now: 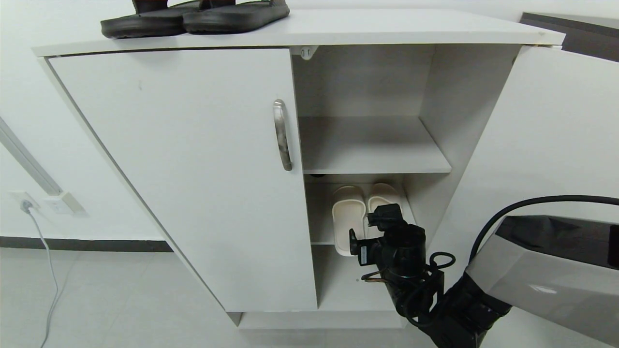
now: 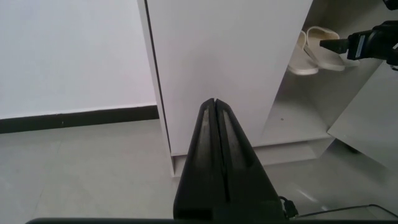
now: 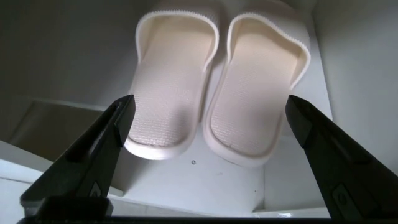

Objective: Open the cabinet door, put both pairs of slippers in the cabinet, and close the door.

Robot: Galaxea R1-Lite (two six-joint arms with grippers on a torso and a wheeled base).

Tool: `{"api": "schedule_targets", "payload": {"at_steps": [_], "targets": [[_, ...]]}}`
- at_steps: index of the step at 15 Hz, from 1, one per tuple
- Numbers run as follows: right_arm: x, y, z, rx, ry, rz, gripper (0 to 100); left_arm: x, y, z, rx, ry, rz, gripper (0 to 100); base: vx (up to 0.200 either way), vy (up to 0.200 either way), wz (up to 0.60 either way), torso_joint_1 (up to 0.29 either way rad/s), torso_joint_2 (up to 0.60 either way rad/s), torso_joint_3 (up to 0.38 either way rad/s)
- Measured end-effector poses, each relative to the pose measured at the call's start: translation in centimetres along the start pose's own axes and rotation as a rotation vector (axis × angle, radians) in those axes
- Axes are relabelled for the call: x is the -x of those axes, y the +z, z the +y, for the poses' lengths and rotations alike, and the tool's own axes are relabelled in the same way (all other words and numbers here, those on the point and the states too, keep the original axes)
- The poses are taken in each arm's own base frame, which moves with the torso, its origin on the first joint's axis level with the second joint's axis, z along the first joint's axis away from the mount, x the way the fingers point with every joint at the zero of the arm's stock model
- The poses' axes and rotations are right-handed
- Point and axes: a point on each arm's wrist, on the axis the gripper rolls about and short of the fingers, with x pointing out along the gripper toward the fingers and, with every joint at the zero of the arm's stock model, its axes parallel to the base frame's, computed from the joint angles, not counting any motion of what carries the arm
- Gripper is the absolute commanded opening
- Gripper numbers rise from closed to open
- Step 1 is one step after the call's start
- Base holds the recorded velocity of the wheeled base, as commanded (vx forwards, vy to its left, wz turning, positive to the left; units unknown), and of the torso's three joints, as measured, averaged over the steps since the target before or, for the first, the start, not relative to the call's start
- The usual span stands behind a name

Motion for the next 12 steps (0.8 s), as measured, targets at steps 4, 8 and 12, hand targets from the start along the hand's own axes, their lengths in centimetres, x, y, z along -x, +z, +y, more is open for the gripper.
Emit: {"api": "schedule_targets", "payload": {"at_steps": [4,8,12], "targets": [[0.24,-0.09,-0.13,0.007,0.001,-0.011,100,0.00,0.00,0.00,0.000,0.000,0.000,0,-0.200,0.000,0.00,-0.004,0.00,0.008],[0.18,0.05,-0.09,0.021,0.005,-0.017,100,0.00,0.00,0.00,0.000,0.001,0.000,0,-0.050,0.000,0.00,0.003,0.00,0.001],[0.35,0.04,-0.27,0.014,0.002,-0.031,100,0.00,0.00,0.00,0.000,0.000,0.000,0,0.000,0.000,0.00,0.000,0.00,0.000]]}}
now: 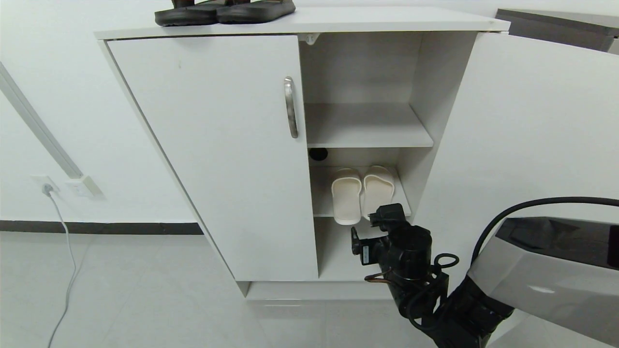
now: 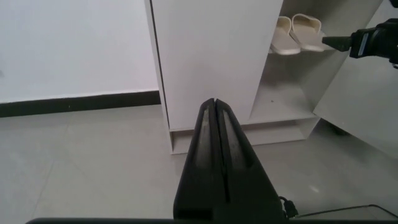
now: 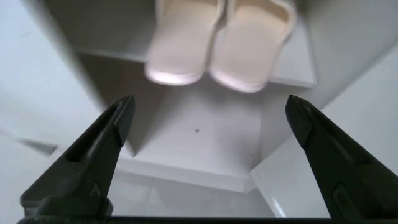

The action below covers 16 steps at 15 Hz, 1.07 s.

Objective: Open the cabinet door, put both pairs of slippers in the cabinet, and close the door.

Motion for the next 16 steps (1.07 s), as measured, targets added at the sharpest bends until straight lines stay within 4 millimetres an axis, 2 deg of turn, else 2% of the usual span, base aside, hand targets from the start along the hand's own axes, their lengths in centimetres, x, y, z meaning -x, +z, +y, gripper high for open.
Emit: {"api": "schedule_targets", "payload": {"at_steps": [6,13,16], "targets": [[0.13,-0.22,-0.06,0.006,0.001,0.008,100,0.00,0.00,0.00,-0.002,0.000,0.000,0,0.000,0.000,0.00,0.000,0.00,0.011],[0.19,-0.28,-0.05,0.006,0.002,0.009,100,0.00,0.00,0.00,-0.003,0.000,0.000,0,0.000,0.000,0.00,0.006,0.00,0.181],[0.62,-0.14,-0.06,0.015,0.018,-0.024,100,0.00,0.00,0.00,-0.003,0.000,0.000,0,0.000,0.000,0.00,0.002,0.00,0.032]]}}
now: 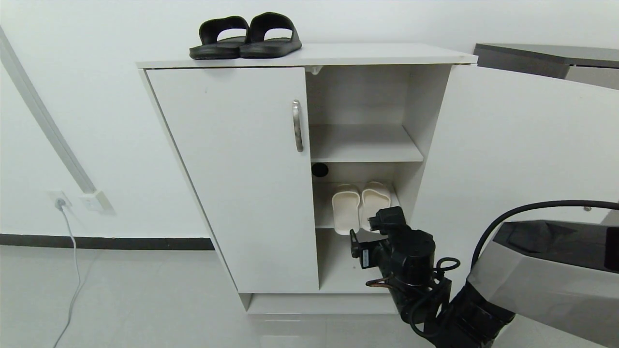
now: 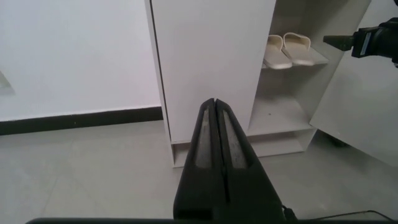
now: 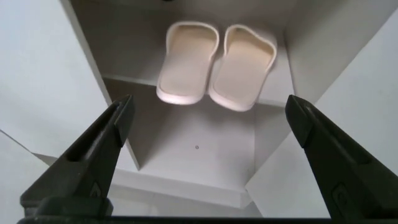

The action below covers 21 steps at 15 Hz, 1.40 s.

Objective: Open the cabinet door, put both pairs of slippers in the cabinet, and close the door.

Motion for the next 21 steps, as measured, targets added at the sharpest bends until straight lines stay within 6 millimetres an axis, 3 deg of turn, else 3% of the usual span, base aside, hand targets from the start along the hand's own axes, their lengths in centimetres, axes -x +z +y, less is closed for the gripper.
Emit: {"api": "schedule_targets", "payload": {"at_steps": [5,21], "targets": [[0.3,-0.3,0.0,0.031,0.002,-0.044,100,0.0,0.0,0.0,0.002,0.000,0.000,0,0.000,0.000,0.00,0.000,0.00,0.000],[0.3,-1.1,0.1,0.041,0.004,-0.030,100,0.0,0.0,0.0,0.003,0.001,0.000,0,0.000,0.200,0.00,0.003,0.00,0.003]]}}
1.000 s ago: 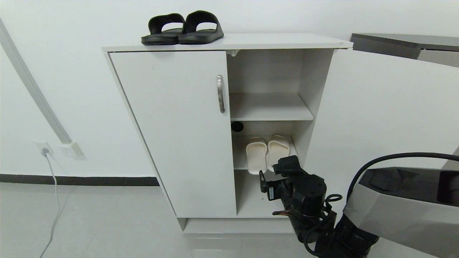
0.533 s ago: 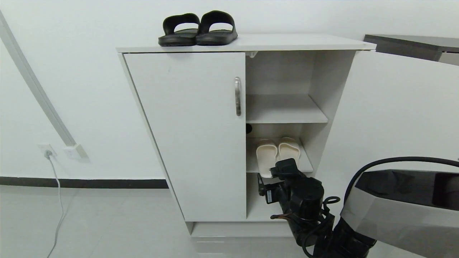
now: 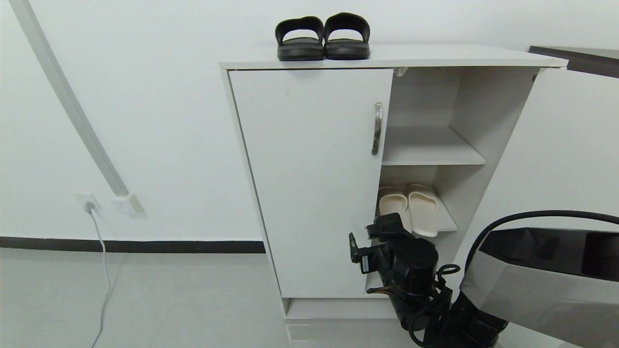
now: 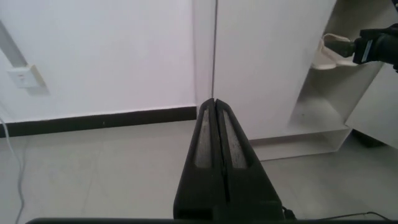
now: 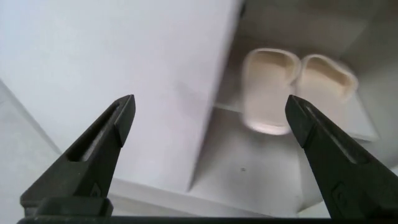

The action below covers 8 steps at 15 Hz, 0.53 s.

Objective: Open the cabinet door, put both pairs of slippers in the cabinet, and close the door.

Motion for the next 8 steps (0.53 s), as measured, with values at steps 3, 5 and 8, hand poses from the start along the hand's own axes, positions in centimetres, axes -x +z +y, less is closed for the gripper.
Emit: {"api": "schedule_targets", "payload": {"at_steps": [3,5,8], "targets": [[-0.04,-0.08,0.04,-0.007,0.000,-0.011,100,0.00,0.00,0.00,0.000,-0.001,0.000,0,0.000,0.133,0.00,0.003,0.00,0.003],[-0.03,-0.29,0.04,-0.002,0.001,-0.012,100,0.00,0.00,0.00,0.000,-0.001,0.000,0,0.000,0.000,0.00,0.000,0.00,0.000],[-0.08,-0.46,-0.09,0.003,-0.002,-0.014,100,0.00,0.01,0.00,0.000,0.000,0.000,0,0.000,0.000,0.00,0.000,0.00,0.000]]}}
